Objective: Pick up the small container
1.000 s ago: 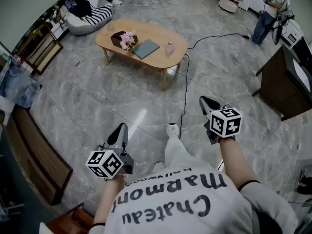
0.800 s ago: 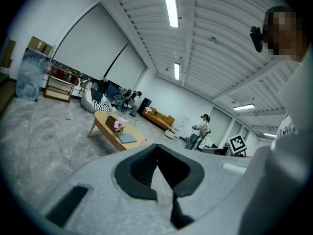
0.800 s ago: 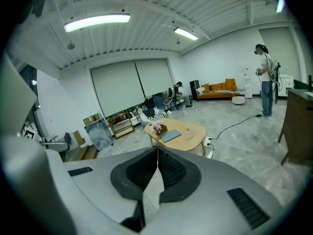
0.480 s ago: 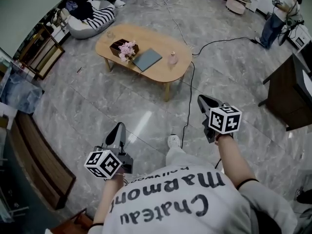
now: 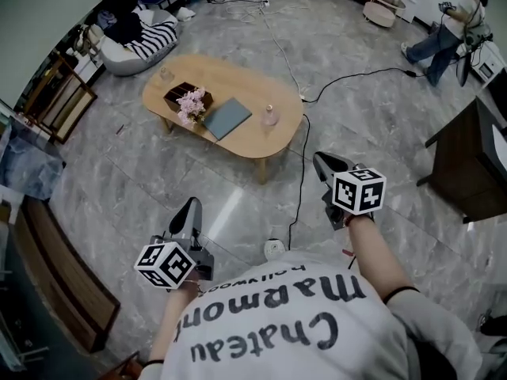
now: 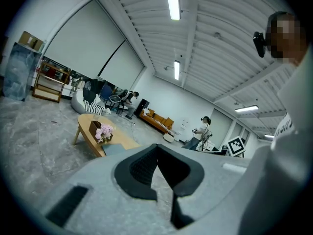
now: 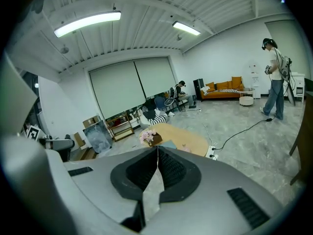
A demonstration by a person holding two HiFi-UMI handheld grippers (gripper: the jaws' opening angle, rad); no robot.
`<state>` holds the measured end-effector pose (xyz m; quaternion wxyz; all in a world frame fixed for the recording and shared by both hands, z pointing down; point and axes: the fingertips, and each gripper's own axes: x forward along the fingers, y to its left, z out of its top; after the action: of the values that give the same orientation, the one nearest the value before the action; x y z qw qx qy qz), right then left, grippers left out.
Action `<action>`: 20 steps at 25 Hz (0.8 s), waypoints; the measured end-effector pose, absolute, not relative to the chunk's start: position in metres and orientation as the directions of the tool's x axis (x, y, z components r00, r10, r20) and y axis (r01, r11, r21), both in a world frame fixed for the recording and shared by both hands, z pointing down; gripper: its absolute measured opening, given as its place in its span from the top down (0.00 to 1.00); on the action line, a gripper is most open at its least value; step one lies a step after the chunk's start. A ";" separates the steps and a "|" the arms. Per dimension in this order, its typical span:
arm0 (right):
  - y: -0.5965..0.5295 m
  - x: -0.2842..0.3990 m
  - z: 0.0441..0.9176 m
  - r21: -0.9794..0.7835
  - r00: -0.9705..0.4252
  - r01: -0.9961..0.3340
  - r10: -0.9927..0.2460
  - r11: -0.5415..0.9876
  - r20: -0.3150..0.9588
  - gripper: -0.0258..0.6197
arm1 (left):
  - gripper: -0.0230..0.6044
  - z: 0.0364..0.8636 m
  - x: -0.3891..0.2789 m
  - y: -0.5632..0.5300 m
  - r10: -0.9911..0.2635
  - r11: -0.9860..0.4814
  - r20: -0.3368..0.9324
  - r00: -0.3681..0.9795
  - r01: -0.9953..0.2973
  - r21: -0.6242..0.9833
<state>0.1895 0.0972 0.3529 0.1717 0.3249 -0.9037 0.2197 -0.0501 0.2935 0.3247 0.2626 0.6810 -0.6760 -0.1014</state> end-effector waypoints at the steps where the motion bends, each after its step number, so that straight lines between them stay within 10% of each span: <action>1: 0.089 0.191 0.353 -0.283 -0.728 -0.665 -0.514 0.692 0.453 0.94 | 0.94 0.327 -0.051 0.285 -0.973 0.054 0.220 0.064 -0.868 0.494; 20: 0.044 0.215 0.406 -0.359 -0.683 -0.719 -0.511 0.595 0.522 0.94 | 0.94 0.356 -0.048 0.219 -0.953 0.066 0.287 0.098 -0.857 0.511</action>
<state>0.2149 0.0442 0.4060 0.1857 0.3520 -0.8735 0.2804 -0.0478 0.2189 0.3558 0.2972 0.6786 -0.6668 -0.0807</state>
